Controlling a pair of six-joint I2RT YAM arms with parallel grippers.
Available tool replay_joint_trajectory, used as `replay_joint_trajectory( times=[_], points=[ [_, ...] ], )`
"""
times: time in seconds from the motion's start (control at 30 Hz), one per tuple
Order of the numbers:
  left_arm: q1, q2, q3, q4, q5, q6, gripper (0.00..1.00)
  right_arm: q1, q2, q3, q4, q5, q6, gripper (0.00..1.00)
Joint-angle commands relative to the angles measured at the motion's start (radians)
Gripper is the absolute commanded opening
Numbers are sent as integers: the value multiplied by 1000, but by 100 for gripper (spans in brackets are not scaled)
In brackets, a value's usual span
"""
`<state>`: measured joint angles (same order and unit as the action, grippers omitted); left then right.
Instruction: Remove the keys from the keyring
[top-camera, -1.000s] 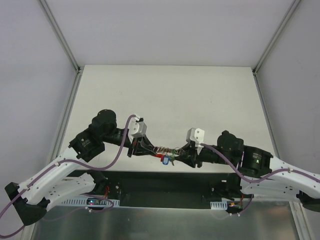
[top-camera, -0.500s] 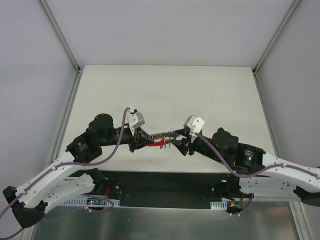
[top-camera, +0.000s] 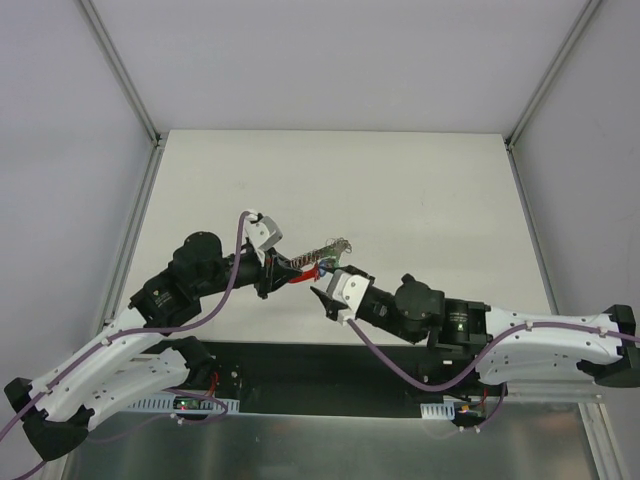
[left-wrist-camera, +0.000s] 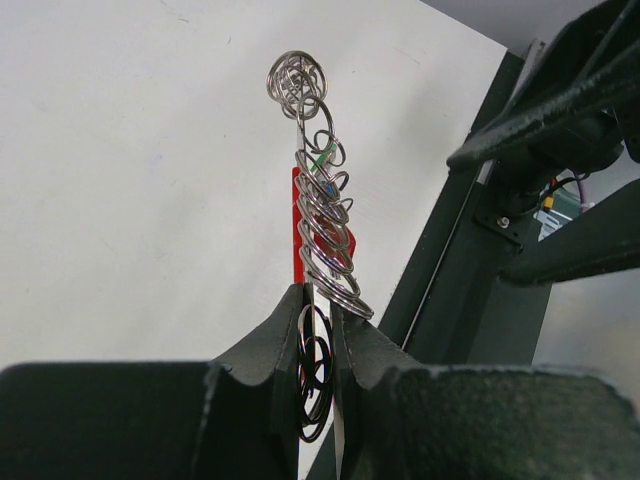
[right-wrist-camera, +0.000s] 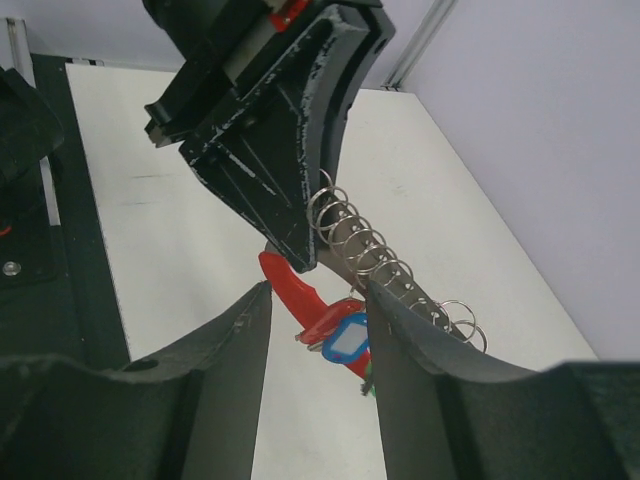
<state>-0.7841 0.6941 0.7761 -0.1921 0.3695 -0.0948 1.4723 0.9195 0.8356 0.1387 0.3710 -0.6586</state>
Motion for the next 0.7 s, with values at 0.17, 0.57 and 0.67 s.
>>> replay_joint_trajectory(
  times=[0.17,0.57,0.67],
  points=[
    [3,-28,-3,72,-27,-19,0,22,33,42,93,77,-133,34],
    [3,-41,-12,85,-15,-22,0,20,12,-30,93,65,-184,29],
    [3,-42,-11,86,-12,-22,0,20,13,-35,94,65,-188,29]
  ],
)
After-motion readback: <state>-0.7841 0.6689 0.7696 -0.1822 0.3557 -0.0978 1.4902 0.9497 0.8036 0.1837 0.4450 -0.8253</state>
